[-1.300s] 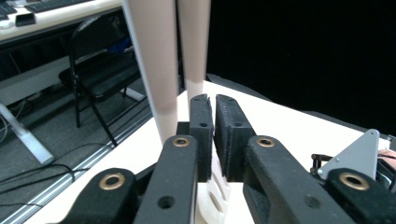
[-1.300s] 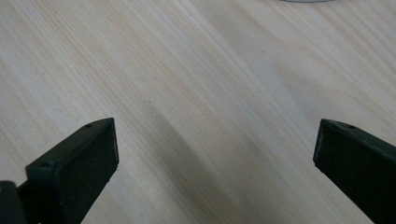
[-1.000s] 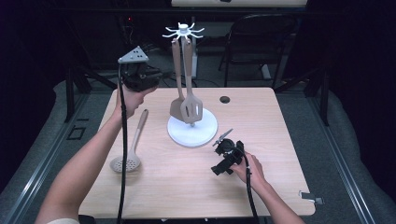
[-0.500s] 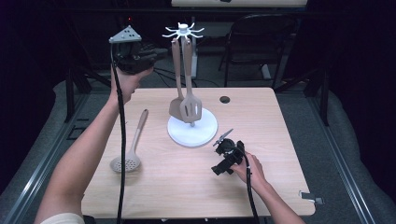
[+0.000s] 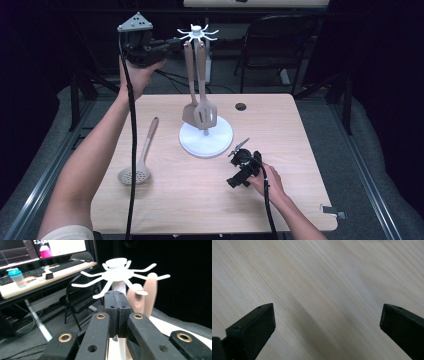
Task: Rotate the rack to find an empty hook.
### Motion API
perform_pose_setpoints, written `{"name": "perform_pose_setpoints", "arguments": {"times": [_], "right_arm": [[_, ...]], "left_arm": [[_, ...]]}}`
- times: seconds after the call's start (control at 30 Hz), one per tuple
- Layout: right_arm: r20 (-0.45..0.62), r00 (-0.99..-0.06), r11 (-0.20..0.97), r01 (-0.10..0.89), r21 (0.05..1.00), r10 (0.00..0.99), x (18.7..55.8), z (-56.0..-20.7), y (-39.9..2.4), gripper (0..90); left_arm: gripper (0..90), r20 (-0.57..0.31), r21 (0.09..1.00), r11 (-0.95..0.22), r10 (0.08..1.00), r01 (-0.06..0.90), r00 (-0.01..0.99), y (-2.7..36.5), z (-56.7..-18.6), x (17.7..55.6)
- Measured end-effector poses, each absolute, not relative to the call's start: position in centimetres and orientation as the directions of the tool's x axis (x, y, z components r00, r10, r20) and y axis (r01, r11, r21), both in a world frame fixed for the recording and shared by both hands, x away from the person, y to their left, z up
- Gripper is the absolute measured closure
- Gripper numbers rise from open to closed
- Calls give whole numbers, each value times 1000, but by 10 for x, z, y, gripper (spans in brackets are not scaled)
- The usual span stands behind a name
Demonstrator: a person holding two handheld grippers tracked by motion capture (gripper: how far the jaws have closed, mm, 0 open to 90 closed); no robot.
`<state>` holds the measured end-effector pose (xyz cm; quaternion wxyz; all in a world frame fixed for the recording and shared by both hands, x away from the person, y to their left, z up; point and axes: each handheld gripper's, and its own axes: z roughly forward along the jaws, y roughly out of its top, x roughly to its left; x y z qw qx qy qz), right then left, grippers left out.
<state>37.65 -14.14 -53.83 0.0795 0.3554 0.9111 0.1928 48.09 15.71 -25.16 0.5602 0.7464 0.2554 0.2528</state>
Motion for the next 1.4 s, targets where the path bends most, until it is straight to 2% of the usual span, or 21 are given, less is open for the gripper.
{"name": "perform_pose_setpoints", "arguments": {"times": [0.6,1.4], "right_arm": [[-13,-740,682,614,398,673,377,-539,-141,0],[-17,-742,686,611,395,671,376,-539,-140,0]], "left_arm": [[898,86,966,-231,713,118,696,154,-251,499],[898,138,966,-253,663,47,736,163,-251,457]]}}
